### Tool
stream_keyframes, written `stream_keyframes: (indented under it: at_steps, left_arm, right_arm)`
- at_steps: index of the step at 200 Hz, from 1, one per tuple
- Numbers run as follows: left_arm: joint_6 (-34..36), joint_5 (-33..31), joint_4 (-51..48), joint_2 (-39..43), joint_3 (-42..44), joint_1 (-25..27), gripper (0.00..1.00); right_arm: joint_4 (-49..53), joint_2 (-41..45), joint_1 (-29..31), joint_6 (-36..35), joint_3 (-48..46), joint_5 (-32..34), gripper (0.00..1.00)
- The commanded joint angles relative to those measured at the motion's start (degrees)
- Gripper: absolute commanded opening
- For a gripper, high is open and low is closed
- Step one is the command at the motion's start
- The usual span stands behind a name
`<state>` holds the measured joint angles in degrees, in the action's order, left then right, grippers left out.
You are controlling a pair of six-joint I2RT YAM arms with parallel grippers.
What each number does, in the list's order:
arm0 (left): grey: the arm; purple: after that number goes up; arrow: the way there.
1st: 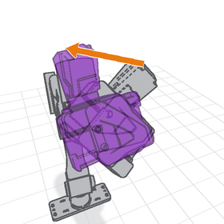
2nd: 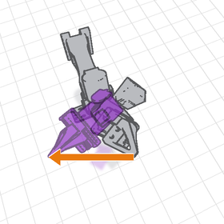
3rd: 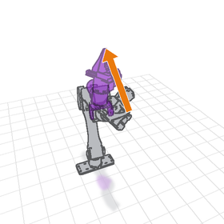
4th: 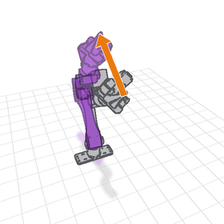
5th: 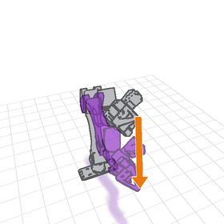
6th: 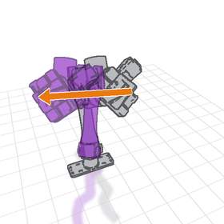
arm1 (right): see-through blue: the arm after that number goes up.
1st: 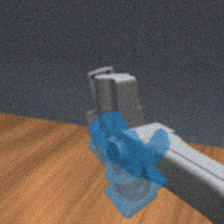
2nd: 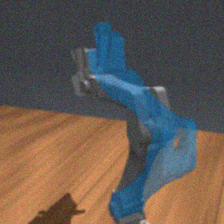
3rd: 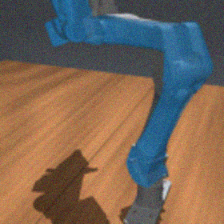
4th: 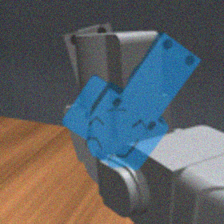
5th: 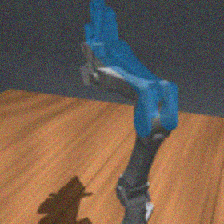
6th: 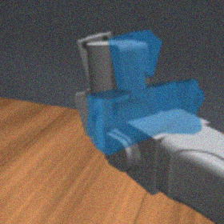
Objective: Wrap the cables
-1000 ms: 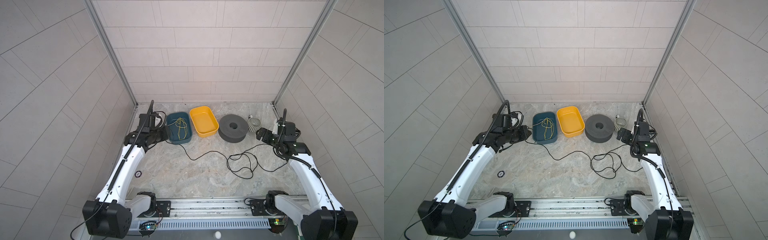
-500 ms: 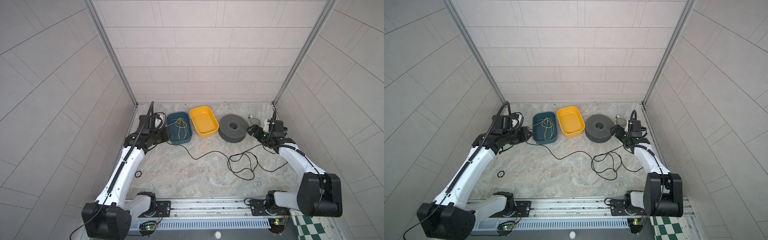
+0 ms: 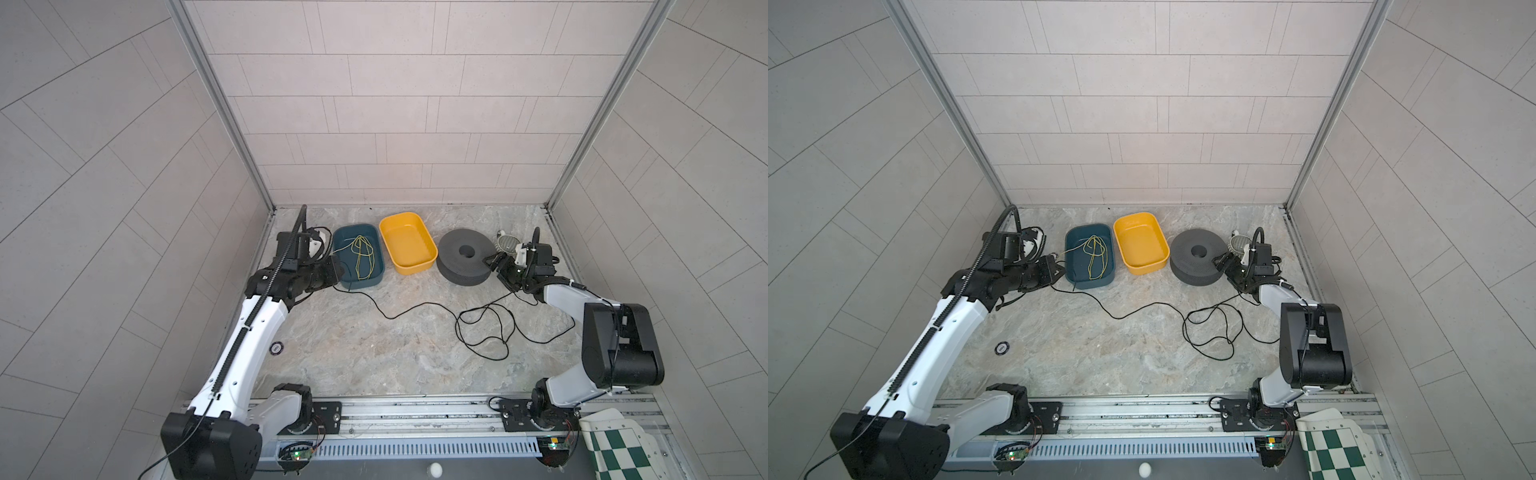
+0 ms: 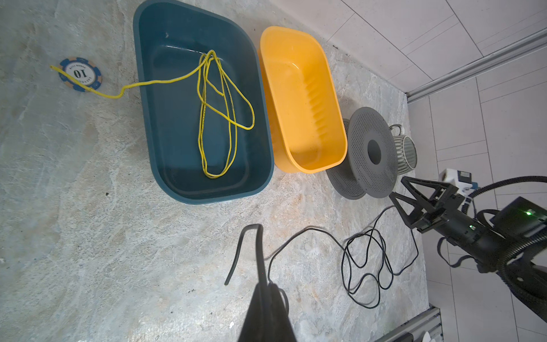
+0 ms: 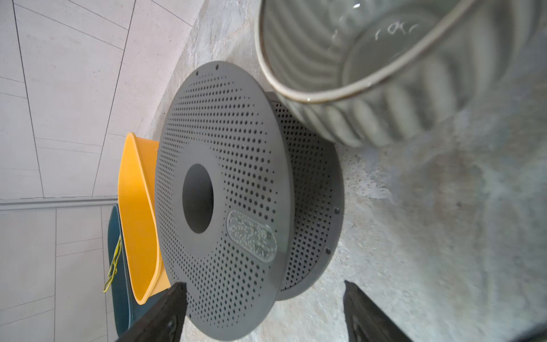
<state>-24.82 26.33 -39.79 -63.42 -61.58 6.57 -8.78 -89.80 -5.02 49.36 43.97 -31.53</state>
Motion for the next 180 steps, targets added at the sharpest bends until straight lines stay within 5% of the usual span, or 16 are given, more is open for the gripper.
stream_keyframes:
  at_steps: [1, 60, 180]
  left_arm:
    - [-0.12, 0.93, -1.25, 1.14, 0.04, 0.28, 0.00]
    - [-1.34, 3.10, -1.43, 0.87, 0.41, 0.29, 0.00]
    - [-0.17, 2.99, -2.08, 1.19, 0.32, 0.25, 0.00]
  right_arm:
    - [-6.95, -2.60, 1.18, 3.81, 0.47, -1.19, 0.79]
    - [-20.88, -10.97, 1.74, 11.06, 0.03, -3.57, 0.67]
    - [-16.07, -4.64, 1.80, 9.28, -0.84, -2.71, 0.07]
